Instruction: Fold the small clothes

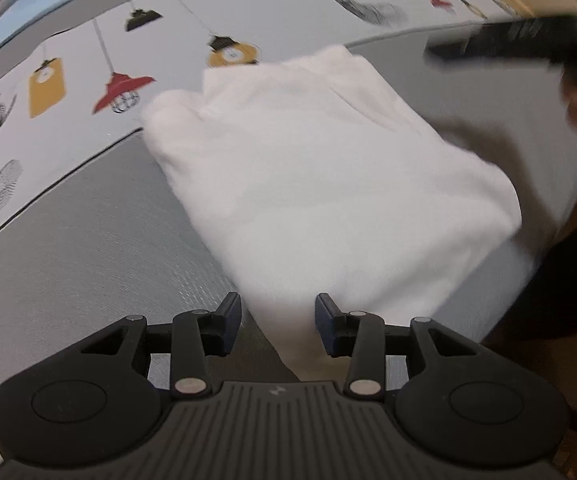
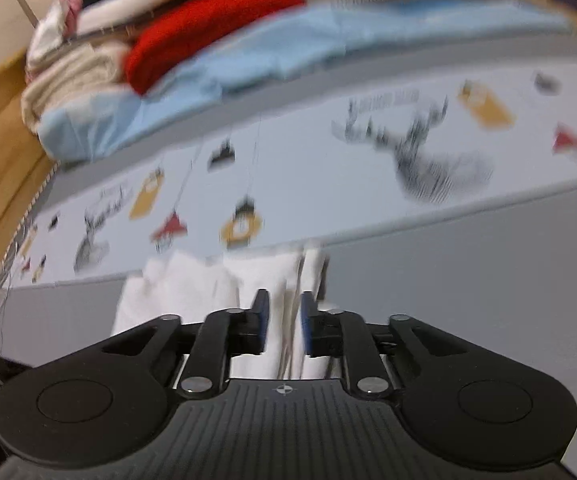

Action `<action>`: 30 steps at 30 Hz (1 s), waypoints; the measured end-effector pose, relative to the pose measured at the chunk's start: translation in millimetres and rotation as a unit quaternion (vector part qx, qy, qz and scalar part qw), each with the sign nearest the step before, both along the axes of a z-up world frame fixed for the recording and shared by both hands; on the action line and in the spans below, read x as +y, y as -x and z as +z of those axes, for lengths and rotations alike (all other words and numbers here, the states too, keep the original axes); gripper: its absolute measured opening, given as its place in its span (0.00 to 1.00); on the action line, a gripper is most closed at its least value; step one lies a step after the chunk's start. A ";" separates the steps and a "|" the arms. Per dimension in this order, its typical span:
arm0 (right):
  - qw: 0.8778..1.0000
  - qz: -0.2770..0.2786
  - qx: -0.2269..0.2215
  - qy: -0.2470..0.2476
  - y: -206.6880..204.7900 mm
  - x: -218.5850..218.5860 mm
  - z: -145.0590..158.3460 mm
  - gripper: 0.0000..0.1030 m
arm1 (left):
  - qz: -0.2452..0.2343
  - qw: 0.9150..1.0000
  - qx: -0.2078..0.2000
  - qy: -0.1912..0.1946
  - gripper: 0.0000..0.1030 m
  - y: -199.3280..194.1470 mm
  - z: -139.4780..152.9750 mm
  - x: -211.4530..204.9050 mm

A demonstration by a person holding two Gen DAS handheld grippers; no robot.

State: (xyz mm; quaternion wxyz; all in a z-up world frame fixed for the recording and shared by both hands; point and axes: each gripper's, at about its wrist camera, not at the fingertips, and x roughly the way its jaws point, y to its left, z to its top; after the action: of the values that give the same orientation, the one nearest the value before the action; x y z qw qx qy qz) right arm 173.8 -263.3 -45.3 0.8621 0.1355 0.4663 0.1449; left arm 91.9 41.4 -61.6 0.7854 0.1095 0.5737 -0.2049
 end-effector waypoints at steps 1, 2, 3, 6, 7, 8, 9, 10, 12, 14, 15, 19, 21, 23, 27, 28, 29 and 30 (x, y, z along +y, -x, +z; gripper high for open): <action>1.000 0.000 0.021 -0.005 -4.4 5.1 -8.2 0.23 | 0.005 1.000 -0.002 -0.001 0.48 -0.7 0.1 2.3; 0.999 0.004 0.031 -0.018 -9.2 11.1 -14.2 0.24 | 0.009 1.000 -0.004 -0.003 0.48 -1.8 1.6 1.9; 0.999 0.012 0.032 -0.025 -12.9 17.5 -17.9 0.31 | 0.014 1.000 -0.006 -0.004 0.48 -3.2 2.0 3.8; 0.999 0.015 0.039 -0.005 -27.2 33.3 -30.0 0.37 | 0.031 0.999 -0.008 -0.001 0.48 -9.4 4.3 7.0; 0.999 0.008 0.047 -0.005 -32.1 35.1 -34.9 0.37 | 0.036 0.999 -0.008 0.000 0.48 -11.3 4.9 7.9; 0.998 0.000 0.054 -0.012 -37.1 36.2 -39.5 0.37 | 0.041 0.999 -0.008 0.002 0.48 -12.9 5.3 9.4; 0.998 -0.005 0.056 -0.018 -39.2 35.1 -41.6 0.26 | 0.044 0.999 -0.009 0.003 0.48 -13.9 6.4 10.4; 0.998 -0.008 0.054 -0.024 -41.0 35.4 -42.2 0.04 | 0.047 0.999 -0.010 0.003 0.48 -16.2 6.9 11.3; 0.999 -0.020 0.028 -0.023 -37.3 32.6 -33.0 0.03 | 0.053 0.999 -0.013 0.006 0.48 -20.0 8.4 12.7; 0.999 -0.044 -0.006 -0.032 -28.6 23.5 -15.3 0.03 | 0.059 0.998 -0.015 0.012 0.48 -22.6 10.5 14.4; 0.998 -0.055 -0.020 -0.034 -24.1 18.4 -7.4 0.03 | 0.063 0.998 -0.015 0.014 0.48 -25.3 11.1 14.9; 0.996 -0.087 0.016 -0.013 -24.3 -3.7 -16.7 0.04 | 0.075 0.997 -0.017 0.013 0.48 -35.9 10.6 13.6; 0.993 -0.104 0.049 0.004 -28.9 -10.6 -28.9 0.09 | 0.080 0.996 -0.018 0.019 0.48 -39.9 10.8 11.9; 0.993 -0.109 0.005 0.034 -21.9 -12.6 -14.2 0.09 | 0.080 0.996 -0.018 0.031 0.48 -41.0 13.0 9.0; 0.997 0.038 -0.062 -0.032 0.9 0.1 15.8 0.09 | 0.049 0.997 -0.019 0.058 0.43 -37.4 16.0 -1.4; 0.994 0.081 -0.054 -0.048 5.2 4.0 15.0 0.09 | 0.037 0.997 -0.014 0.064 0.38 -35.4 14.6 -4.3; 0.989 0.134 -0.035 -0.060 11.1 10.6 10.7 0.09 | 0.022 0.997 -0.004 0.070 0.36 -33.2 10.7 -7.5; 0.984 0.172 -0.017 -0.054 15.1 17.1 4.6 0.09 | 0.009 0.997 0.010 0.071 0.33 -31.9 4.0 -10.7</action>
State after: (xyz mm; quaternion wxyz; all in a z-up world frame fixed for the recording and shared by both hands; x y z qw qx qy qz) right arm 158.7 -246.3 -40.7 0.8236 0.0976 0.4594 0.3180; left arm 123.8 30.7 -57.6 0.7874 0.0467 0.5663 -0.2390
